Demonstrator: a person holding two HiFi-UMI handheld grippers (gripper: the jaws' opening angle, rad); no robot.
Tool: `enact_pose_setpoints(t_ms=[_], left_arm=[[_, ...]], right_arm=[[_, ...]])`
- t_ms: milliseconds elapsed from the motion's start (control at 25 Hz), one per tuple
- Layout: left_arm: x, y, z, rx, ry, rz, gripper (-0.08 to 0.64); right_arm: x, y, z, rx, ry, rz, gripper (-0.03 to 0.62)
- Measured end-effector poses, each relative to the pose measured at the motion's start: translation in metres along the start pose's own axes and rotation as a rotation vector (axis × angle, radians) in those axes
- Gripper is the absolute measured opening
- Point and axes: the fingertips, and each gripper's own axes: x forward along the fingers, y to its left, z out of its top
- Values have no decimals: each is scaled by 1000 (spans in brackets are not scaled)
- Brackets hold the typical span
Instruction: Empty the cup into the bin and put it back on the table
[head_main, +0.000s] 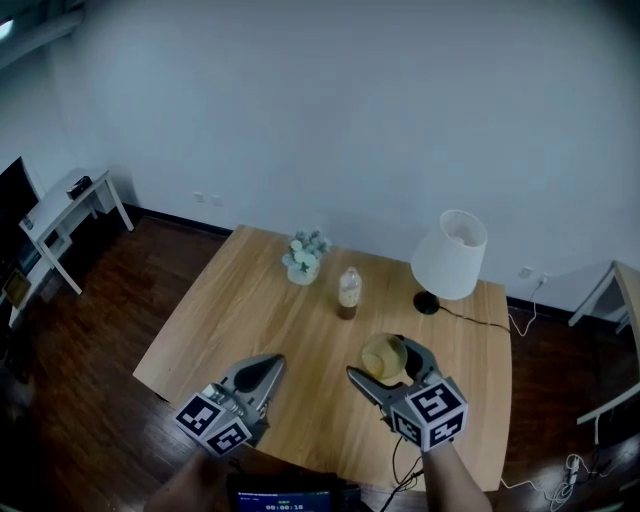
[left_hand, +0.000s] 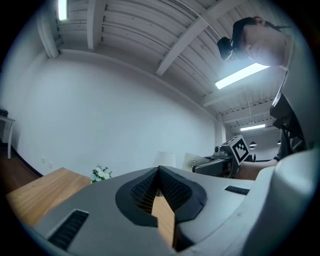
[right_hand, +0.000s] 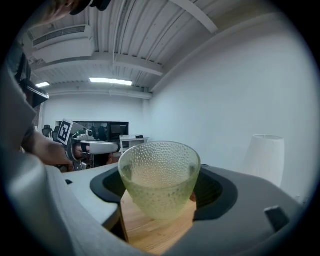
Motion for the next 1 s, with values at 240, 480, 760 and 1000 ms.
enact_pose_setpoints(t_ms=[240, 480, 760, 1000], left_arm=[[-34, 10, 18, 53, -18, 110, -6], [-81, 29, 25, 71, -32, 239, -6], [-147, 65, 44, 87, -71, 333, -5], [-208, 100, 69, 111, -90, 368, -5]], right_arm=[[18, 31, 21, -50, -6, 121, 394], [42, 64, 28, -73, -11, 223, 394], [77, 118, 42, -124, 0, 282, 394], [109, 177, 56, -152, 11, 321, 394]])
